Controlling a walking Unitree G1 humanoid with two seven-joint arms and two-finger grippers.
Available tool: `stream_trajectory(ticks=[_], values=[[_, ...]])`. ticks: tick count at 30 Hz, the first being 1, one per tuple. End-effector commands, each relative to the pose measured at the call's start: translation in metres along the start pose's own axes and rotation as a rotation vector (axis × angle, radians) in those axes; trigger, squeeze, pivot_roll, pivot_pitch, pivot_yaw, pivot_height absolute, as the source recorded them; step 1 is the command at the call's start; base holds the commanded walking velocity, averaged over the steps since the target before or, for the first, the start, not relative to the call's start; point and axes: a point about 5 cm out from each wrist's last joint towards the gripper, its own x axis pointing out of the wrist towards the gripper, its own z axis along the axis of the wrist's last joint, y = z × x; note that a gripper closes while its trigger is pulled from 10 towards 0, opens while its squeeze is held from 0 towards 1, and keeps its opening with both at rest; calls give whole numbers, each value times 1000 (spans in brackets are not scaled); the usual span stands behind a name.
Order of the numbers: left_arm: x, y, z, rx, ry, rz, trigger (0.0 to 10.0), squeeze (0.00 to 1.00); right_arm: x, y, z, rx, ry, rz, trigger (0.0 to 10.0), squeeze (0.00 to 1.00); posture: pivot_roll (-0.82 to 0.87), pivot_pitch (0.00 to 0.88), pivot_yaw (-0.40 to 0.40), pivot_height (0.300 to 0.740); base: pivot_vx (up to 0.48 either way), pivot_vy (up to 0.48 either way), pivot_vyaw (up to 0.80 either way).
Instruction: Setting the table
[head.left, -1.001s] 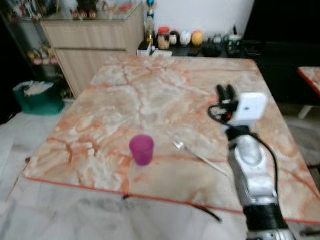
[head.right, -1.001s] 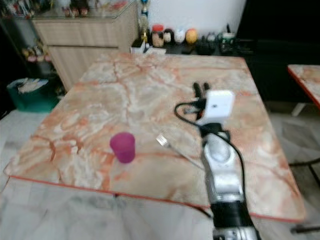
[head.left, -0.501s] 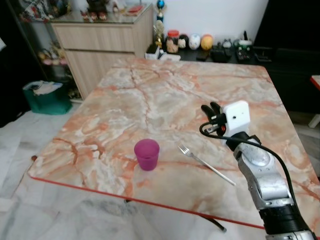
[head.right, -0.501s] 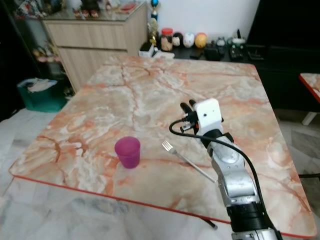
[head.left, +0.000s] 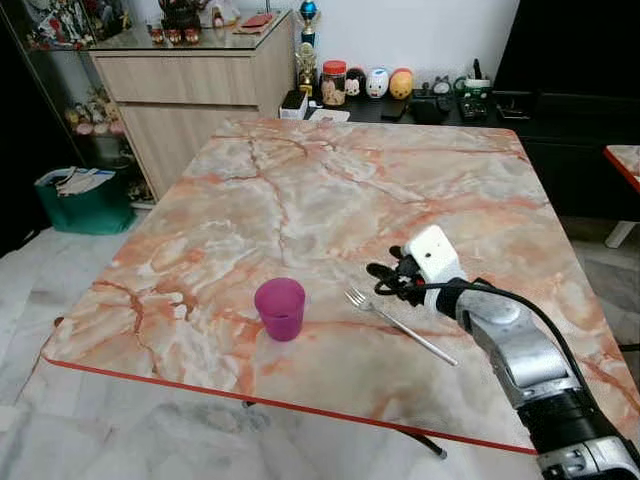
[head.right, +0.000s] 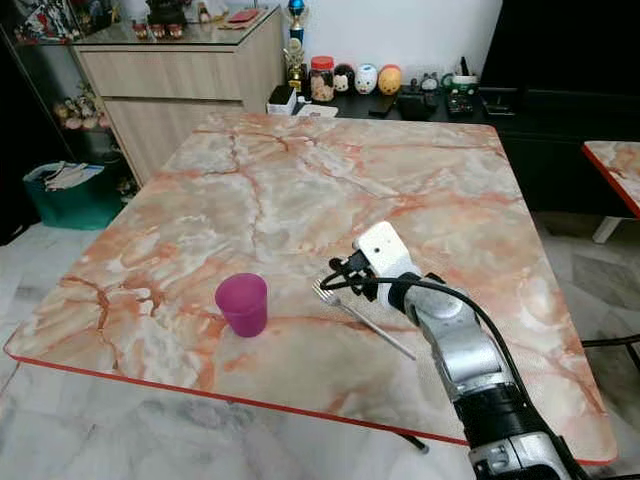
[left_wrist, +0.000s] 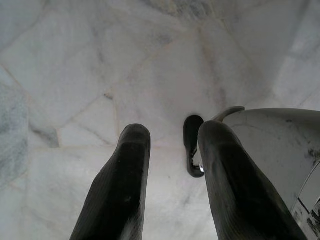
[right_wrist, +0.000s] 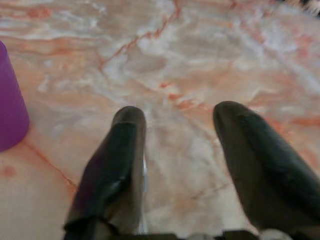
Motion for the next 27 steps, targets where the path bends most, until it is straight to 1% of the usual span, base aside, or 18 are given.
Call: stream_trajectory(ticks=[1, 8, 13, 14, 16, 17, 20, 27], values=[[-2, 2, -5, -4, 26, 1, 10000, 0, 3, 1, -1, 10, 26, 10, 10000, 1000, -79, 0, 49, 740, 0, 0, 0], [-2, 2, -5, -3, 28, -6, 10000, 0, 2, 3, -14, 26, 88, 19, 10000, 1000, -78, 0, 47, 740, 0, 0, 0], [-2, 2, -5, -4, 29, -9, 10000, 0, 3, 2, -16, 34, 107, 21, 10000, 1000, -76, 0, 46, 740, 0, 0, 0], [-2, 2, -5, -5, 30, -10, 10000, 0, 3, 3, -20, 33, 133, 32, 10000, 255, -78, 0, 47, 740, 0, 0, 0], [-2, 2, -5, -5, 30, -10, 10000, 0, 3, 3, -20, 30, 139, 35, 10000, 255, -78, 0, 47, 740, 0, 0, 0], [-2, 2, -5, -4, 31, -9, 10000, 0, 2, 4, -24, 40, 157, 37, 10000, 0, -78, 0, 47, 740, 0, 0, 0], [-2, 2, -5, -3, 32, -7, 10000, 0, 0, 8, -32, 33, 191, 80, 10000, 0, -77, 0, 49, 740, 0, 0, 0], [-2, 2, -5, -4, 31, -7, 10000, 0, -4, 14, -37, 11, 230, 152, 10000, 0, -71, 0, 46, 740, 0, 0, 0]])
